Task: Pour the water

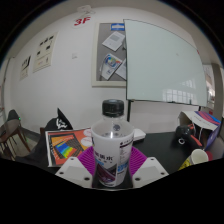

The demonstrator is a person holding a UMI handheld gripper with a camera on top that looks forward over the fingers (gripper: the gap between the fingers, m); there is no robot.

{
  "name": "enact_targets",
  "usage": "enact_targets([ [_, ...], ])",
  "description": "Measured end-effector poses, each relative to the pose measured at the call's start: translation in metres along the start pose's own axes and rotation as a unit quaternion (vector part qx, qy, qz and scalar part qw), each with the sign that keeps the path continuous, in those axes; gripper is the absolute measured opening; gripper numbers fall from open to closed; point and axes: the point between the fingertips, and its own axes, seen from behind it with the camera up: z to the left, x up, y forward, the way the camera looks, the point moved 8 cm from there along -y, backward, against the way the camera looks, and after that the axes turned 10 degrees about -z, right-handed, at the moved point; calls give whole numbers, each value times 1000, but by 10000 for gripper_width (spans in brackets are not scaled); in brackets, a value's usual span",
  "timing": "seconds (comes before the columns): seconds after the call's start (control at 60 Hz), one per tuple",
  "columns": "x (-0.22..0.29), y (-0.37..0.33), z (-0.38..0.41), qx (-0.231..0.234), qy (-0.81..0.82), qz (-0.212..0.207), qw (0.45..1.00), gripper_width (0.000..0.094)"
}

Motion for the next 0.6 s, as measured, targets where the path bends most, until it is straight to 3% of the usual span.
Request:
enact_targets([
  [0.15,29,-15,-3,29,55,-16,998,379],
  [0.283,94,-42,-10,94,269,-52,957,378],
  [0.417,142,-70,-32,155,524,-69,835,378],
  [0.6,131,-84,-91,190,774,-82,599,378],
])
